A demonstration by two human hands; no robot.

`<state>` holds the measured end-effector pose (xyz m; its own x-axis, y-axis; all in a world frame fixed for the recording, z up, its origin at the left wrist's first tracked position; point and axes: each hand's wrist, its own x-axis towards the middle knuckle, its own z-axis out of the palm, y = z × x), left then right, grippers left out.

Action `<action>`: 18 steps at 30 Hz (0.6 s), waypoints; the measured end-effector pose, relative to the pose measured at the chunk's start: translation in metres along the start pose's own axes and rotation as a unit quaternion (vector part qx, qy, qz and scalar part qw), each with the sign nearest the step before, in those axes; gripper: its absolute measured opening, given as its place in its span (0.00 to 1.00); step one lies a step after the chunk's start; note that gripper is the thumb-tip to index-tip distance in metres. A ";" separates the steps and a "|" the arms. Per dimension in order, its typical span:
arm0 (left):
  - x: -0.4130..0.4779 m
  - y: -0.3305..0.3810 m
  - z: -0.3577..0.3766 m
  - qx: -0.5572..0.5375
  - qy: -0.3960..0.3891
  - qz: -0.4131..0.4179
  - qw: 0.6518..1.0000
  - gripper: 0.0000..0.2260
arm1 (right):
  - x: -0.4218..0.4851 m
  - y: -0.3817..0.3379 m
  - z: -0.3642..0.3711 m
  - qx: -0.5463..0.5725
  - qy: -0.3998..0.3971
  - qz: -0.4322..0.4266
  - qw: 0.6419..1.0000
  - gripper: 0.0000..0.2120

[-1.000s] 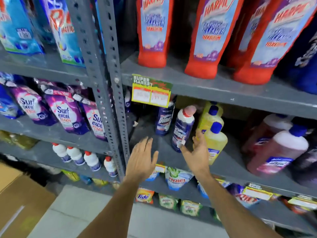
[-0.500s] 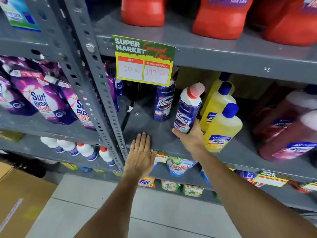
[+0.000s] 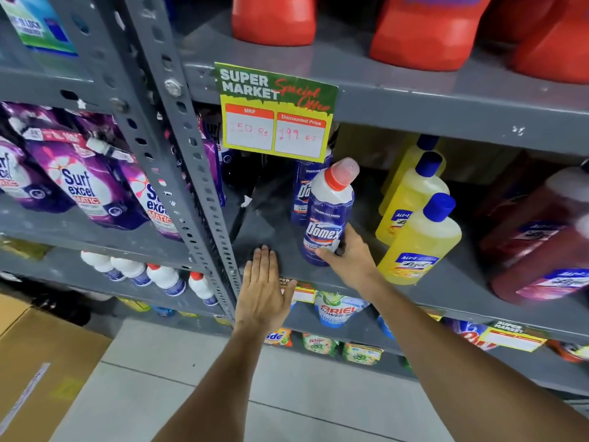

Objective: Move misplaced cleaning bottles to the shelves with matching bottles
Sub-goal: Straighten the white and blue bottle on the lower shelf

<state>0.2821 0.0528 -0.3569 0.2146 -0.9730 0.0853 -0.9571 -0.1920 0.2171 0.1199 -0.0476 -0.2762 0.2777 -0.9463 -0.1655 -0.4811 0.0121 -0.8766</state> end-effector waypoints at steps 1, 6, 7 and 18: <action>0.000 0.000 0.000 0.000 0.001 0.000 1.000 0.35 | 0.002 -0.001 0.002 0.001 -0.001 0.001 1.000 0.32; 0.000 -0.004 0.000 0.004 -0.007 0.003 1.000 0.35 | 0.009 -0.002 0.016 -0.030 0.014 0.001 0.999 0.34; 0.000 -0.005 0.000 0.004 -0.010 0.005 1.000 0.35 | 0.011 -0.002 0.019 -0.031 0.018 -0.001 0.999 0.34; 0.002 -0.006 0.002 -0.020 -0.024 0.003 1.000 0.36 | 0.024 -0.010 0.032 -0.036 -0.009 -0.018 0.999 0.31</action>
<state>0.2883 0.0514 -0.3602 0.1980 -0.9793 0.0409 -0.9498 -0.1814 0.2549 0.1584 -0.0599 -0.2857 0.3097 -0.9399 -0.1436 -0.5287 -0.0447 -0.8476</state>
